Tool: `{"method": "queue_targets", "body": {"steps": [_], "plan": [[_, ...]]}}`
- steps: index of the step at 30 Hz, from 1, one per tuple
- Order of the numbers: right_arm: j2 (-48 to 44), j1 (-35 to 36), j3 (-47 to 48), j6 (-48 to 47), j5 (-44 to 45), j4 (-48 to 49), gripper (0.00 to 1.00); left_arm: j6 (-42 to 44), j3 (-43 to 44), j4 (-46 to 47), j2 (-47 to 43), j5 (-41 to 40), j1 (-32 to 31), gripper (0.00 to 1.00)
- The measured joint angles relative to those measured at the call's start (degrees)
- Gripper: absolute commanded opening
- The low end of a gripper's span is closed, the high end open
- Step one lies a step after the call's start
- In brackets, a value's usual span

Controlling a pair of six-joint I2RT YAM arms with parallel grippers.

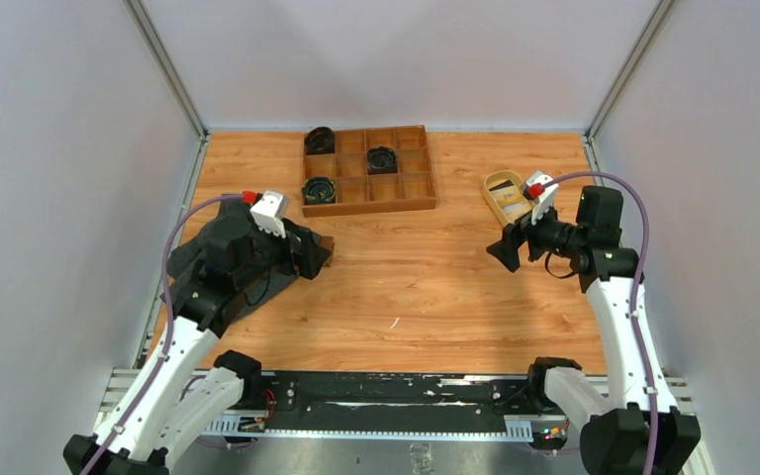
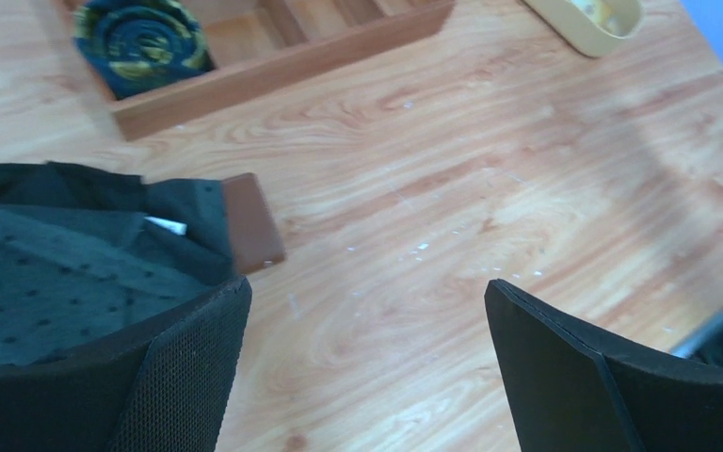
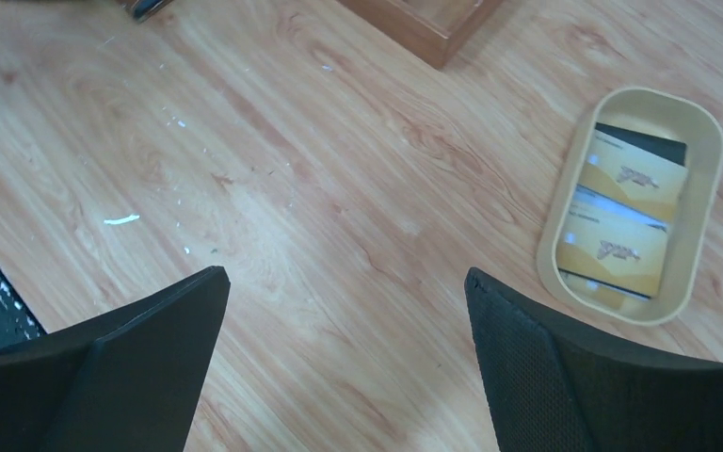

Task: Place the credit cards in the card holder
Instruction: Pick up the card holder from the center of the board.

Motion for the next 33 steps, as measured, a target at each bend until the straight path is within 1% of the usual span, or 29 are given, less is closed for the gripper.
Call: {"method": "queue_targets", "body": {"steps": [3,5,8,10,11,12,16,20,25,30,33], "plan": [[2.7,0.1,0.5,-3.5,-3.5,-1.6,1.00,-2.6,1.5,-0.2,3.1,3.4,-1.0,1.00],[4.7,0.1,0.5,-5.0,-5.6,-2.4,1.00,-3.6,2.0,-0.5,4.2,2.4,-5.0,1.00],[6.3,0.1,-0.1,-6.7,-7.1,-3.0,1.00,-3.0,3.2,-1.4,6.2,-4.9,-16.3,1.00],[6.2,0.1,-0.9,-7.9,-7.9,-3.4,1.00,-1.6,5.1,-1.5,10.0,-10.2,-23.8,1.00],[6.1,0.1,-1.3,-8.5,-8.2,-3.6,1.00,-0.7,6.4,-1.1,12.8,-12.6,-26.4,1.00],[5.8,0.1,-1.9,-9.2,-8.4,-3.6,1.00,-0.2,7.1,-0.6,14.9,-14.1,-27.5,1.00],[4.5,0.1,-3.5,-11.6,-8.6,-4.3,1.00,2.2,7.0,2.0,23.1,-19.3,-28.3,1.00],[4.4,0.1,-3.8,-13.1,-7.7,-4.9,1.00,3.7,5.9,4.3,27.0,-24.4,-28.4,0.95],[4.5,0.1,-3.8,-13.9,-6.3,-4.9,1.00,3.7,7.0,5.3,35.1,-34.5,-28.4,0.91],[4.8,0.1,-3.8,-14.3,-5.7,-4.9,1.00,3.7,9.7,4.6,44.7,-41.1,-26.8,0.81],[5.0,0.1,-3.8,-14.4,-5.4,-4.9,1.00,4.1,10.4,4.7,47.9,-43.0,-24.6,0.72]]}}
